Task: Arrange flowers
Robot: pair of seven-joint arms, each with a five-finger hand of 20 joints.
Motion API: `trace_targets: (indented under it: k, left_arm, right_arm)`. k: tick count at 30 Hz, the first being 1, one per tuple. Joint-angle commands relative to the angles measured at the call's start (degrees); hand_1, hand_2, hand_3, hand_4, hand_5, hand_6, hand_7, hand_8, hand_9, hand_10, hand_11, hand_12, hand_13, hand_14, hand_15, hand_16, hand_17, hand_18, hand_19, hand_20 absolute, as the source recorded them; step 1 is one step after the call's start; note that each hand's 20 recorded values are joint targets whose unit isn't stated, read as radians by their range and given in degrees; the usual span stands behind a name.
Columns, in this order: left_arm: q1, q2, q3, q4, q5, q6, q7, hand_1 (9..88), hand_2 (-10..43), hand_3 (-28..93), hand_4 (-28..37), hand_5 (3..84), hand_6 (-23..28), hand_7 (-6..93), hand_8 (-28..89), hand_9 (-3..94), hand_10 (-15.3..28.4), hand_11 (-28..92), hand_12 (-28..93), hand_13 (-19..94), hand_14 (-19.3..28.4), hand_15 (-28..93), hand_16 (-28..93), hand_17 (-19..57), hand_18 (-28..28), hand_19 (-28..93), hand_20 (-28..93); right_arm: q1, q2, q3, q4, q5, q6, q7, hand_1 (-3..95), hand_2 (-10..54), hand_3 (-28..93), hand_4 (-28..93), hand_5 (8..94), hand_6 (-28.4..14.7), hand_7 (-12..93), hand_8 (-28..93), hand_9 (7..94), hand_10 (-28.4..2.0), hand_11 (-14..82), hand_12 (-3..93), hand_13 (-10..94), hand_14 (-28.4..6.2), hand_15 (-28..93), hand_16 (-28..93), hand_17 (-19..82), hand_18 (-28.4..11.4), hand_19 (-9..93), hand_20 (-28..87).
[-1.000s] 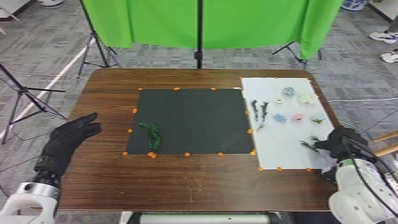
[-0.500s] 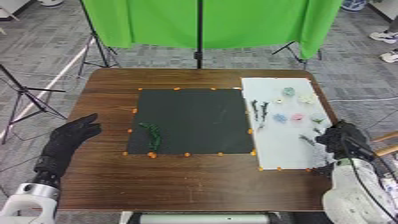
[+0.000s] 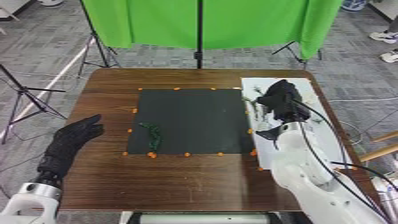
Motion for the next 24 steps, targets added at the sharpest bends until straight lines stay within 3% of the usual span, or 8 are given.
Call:
trace_targets:
  k: [1,9,16,24]
  left_arm:
    - [-0.3,-0.08,1.06,0.88,0.30,-0.82,-0.59,25.9,4.9,65,-23.7,44.1,6.2,8.1,-5,42.9,14.7,16,11,36,18.7,14,1,10.7,12.5,9,20]
    - [-1.0,-0.44,2.09,1.53,0.44,-1.18,-0.38,25.9,4.7,65,-23.6,44.1,6.2,7.9,-5,42.9,14.6,16,11,36,18.6,14,1,10.6,12.6,9,20]
    - [-0.7,-0.38,1.93,1.46,0.38,-1.11,-0.44,25.9,4.5,65,-23.6,44.0,6.1,8.0,-5,42.9,14.7,16,11,36,18.7,14,1,10.6,12.6,9,20]
    - [-1.0,-0.42,1.97,1.60,0.46,-1.98,-0.87,25.7,4.4,65,-23.3,44.0,6.2,7.9,-5,42.8,14.6,16,11,36,18.6,14,1,10.5,12.6,9,20]
  right_arm:
    - [10.8,-8.8,-11.4,7.0,3.3,0.6,-3.1,59.6,-9.5,53,-9,78.8,-2.4,36,18,90.3,-11.6,39.0,33.1,94,-1.2,64,31,70,-12.2,93,58]
    - [14.0,-13.5,-16.3,13.0,6.5,0.3,-3.9,59.6,-9.5,53,-9,78.8,-2.4,36,18,90.2,-11.5,39.6,32.4,94,-1.2,64,31,70,-12.2,93,59]
    - [13.1,-15.1,-18.2,13.6,8.6,-0.6,-3.8,59.5,-9.5,53,-9,78.8,-2.3,36,18,90.2,-11.6,39.9,31.9,94,-1.1,64,30,70,-12.2,93,58]
    - [12.6,-15.5,-20.3,13.4,14.5,0.1,-3.2,59.4,-9.5,53,-9,78.8,-2.6,36,18,90.2,-11.8,39.9,30.8,94,-1.3,64,30,71,-11.8,93,57]
